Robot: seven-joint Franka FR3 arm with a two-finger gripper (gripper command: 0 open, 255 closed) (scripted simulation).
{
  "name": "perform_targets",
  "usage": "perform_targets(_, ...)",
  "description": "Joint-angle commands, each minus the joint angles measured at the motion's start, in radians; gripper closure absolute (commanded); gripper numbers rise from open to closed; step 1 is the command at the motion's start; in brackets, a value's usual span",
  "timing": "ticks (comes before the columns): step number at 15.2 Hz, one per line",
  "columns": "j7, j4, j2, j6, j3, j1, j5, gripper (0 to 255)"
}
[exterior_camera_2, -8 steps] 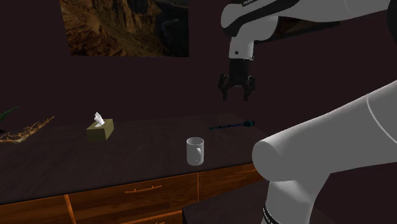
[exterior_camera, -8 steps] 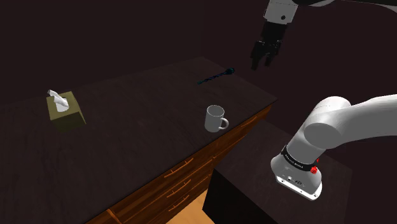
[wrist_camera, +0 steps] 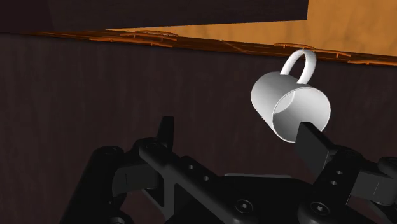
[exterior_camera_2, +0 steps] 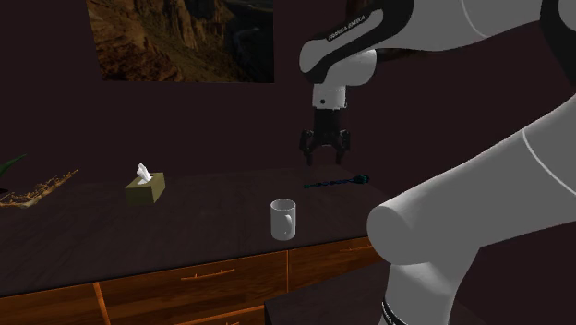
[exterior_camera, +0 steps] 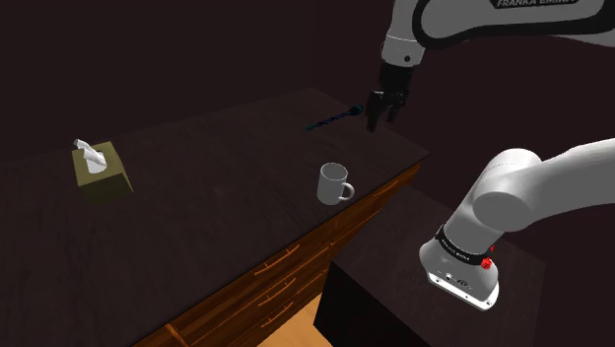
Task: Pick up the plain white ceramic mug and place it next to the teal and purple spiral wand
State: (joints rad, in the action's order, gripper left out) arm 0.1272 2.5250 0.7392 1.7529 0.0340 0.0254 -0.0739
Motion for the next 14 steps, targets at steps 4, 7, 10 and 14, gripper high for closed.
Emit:
perform_targets(4,0.023,0.062,-0.115,0.178,0.066,0.04,-0.022,0)
perform_targets(7,0.039,0.081,-0.2,0.281,0.106,0.059,-0.029,0)
perform_targets(10,0.058,0.088,-0.297,0.384,0.145,0.076,-0.028,0)
perform_targets(14,0.06,0.114,-0.325,0.438,0.151,0.077,-0.029,0)
